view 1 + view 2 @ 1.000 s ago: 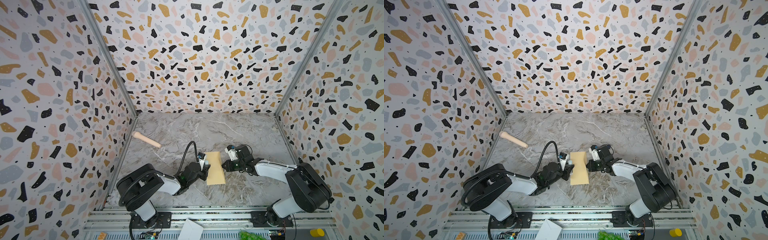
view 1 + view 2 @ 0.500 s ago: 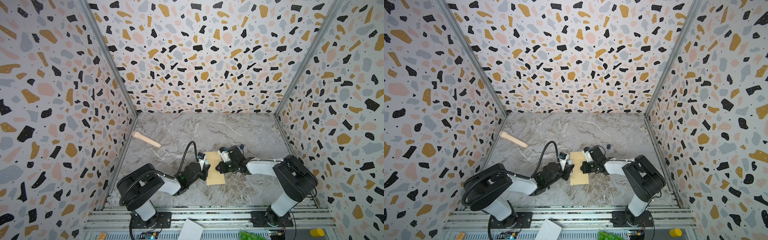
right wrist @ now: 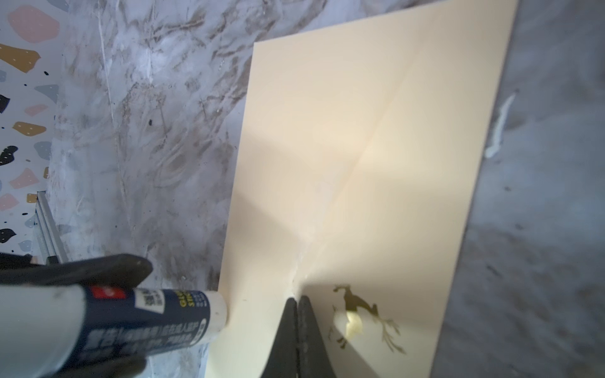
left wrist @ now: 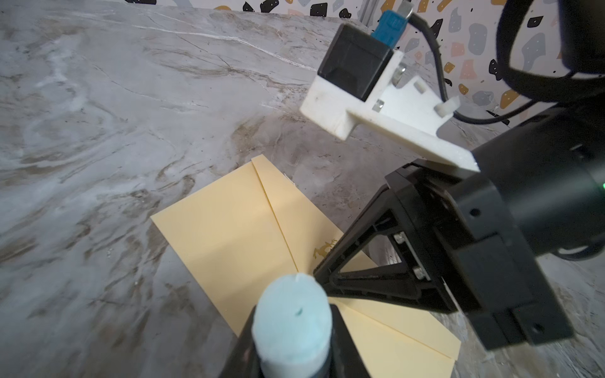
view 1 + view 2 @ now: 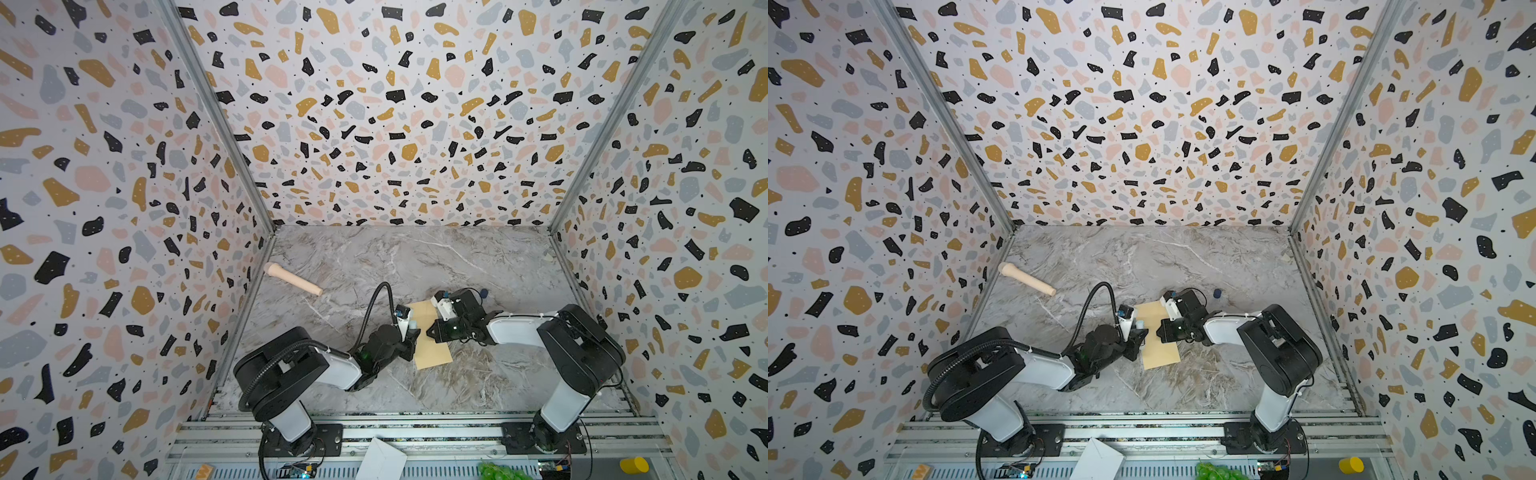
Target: Place the letter into the envelope and seal it
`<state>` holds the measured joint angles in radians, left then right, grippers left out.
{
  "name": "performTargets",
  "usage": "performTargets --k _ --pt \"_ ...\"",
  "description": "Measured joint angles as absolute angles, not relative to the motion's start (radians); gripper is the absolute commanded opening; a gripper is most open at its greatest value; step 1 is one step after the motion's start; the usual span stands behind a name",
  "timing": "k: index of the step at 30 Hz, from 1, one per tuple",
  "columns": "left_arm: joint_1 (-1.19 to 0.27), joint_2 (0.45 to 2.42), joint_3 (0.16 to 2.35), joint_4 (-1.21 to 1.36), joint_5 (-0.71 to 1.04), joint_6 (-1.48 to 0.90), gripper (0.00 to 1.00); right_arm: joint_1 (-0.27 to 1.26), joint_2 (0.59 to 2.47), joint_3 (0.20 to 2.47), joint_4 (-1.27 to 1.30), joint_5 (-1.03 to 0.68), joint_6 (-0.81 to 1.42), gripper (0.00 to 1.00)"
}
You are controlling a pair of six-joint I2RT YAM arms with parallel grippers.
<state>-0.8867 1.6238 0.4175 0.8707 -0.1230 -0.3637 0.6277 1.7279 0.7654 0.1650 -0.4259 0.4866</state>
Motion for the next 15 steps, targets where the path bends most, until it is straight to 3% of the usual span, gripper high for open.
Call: performTargets --k 15 --pt "-0.870 1.603 0.458 0.829 -0.144 -0.363 0.00 0.610 1.720 0.779 0.164 -0.453 0.488 0.04"
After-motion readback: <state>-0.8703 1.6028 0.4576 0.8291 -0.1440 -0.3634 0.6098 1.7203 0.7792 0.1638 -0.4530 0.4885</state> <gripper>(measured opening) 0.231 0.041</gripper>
